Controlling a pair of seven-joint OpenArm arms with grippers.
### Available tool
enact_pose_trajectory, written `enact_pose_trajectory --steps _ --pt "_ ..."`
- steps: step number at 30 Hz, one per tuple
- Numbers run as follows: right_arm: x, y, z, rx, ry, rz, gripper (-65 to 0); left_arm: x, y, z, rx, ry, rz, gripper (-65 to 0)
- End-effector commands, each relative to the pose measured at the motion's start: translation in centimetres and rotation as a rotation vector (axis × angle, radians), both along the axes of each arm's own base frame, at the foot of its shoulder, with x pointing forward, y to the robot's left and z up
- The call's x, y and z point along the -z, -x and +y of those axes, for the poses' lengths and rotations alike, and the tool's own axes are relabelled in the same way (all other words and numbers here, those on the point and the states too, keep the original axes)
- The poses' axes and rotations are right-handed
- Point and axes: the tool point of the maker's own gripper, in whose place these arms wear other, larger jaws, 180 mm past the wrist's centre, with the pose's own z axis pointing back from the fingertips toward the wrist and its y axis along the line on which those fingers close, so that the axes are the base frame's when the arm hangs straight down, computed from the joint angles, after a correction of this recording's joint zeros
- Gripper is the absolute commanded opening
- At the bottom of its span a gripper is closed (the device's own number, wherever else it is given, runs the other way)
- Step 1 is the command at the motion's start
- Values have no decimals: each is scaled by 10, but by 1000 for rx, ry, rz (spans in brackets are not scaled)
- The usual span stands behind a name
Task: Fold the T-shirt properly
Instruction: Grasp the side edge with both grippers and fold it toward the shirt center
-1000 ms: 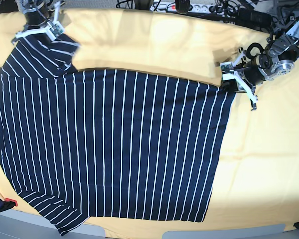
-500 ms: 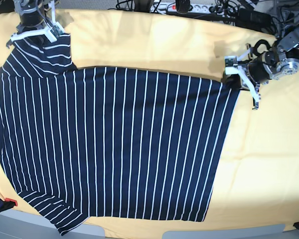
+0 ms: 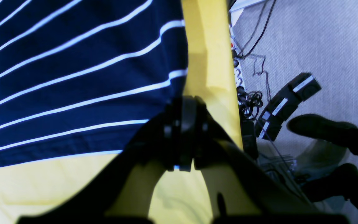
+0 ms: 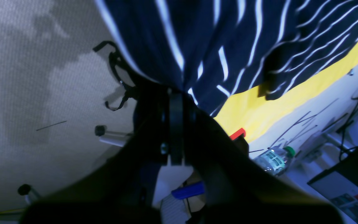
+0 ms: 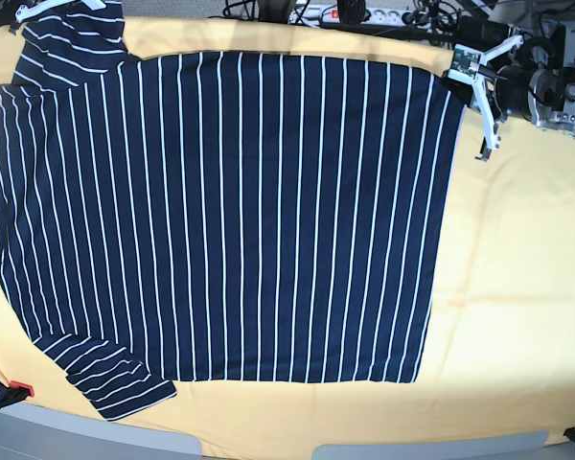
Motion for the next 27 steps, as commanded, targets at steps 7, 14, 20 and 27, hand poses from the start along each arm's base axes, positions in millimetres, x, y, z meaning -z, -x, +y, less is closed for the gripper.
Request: enact_pose_trajectory --steps 7,14,20,27 --pt "-9 -8 -5 -5 37 -53 -650 -10 -1 6 -1 -18 1 -650" --pt "-49 -56 4 -88 76 -331 -650 -17 4 -7 38 13 -14 -650" --pt "-55 -81 15 -165 33 -409 -650 -22 -9 -21 53 35 -129 -650" --pt "-66 -136 27 -202 -84 -515 -650 -25 -60 -24 -12 11 -424 -650"
